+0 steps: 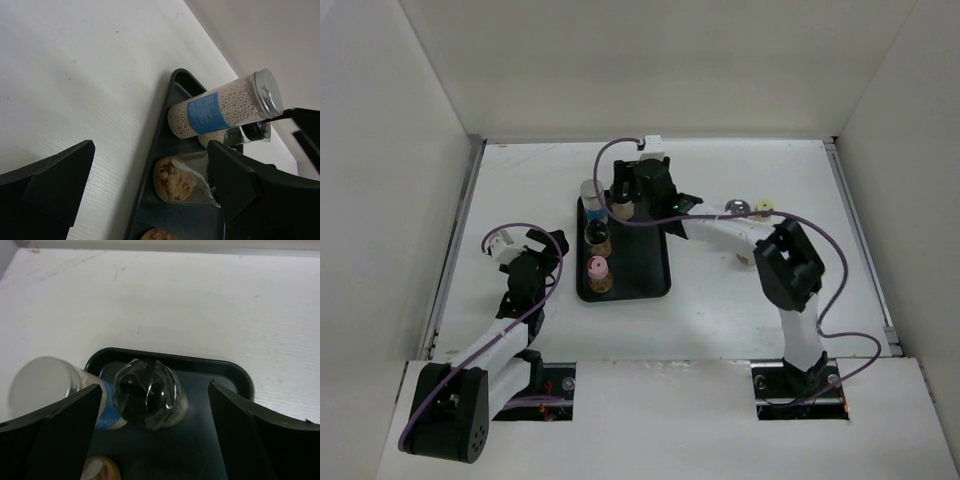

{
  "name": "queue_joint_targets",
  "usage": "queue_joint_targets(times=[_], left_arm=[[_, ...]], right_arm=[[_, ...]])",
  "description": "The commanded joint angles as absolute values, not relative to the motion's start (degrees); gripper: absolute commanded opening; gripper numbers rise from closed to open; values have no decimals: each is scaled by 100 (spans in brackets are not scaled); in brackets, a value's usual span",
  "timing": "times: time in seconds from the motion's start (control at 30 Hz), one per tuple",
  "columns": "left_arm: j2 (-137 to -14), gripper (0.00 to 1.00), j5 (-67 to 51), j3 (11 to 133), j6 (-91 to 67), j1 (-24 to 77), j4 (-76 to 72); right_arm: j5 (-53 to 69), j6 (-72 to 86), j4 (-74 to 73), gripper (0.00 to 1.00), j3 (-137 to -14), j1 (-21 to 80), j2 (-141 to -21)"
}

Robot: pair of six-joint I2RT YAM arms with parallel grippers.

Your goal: Organize the condiment bottles

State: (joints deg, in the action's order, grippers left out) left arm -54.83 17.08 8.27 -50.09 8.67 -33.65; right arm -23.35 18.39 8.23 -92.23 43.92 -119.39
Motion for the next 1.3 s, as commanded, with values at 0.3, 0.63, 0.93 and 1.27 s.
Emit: queue_joint_targets(times=[0.3,0.63,0.93,1.27], left_arm=[[-5475,100,1714,905,-5010,909,-3612],[-5660,100,1784,949,-4992,980,-3674],[-5528,100,1758,923,-4992,980,-3630],[-5485,100,1714,923,-4992,989,-3639]], right_arm=[[-3356,2083,1354,49,-5935,3082,-8132],[-3454,2083,369,100,-5414,2456,-7848],[-3234,2197,141,100,-5546,2526,-8376],[-3023,2312,167,91,-5642,2632,-8789]])
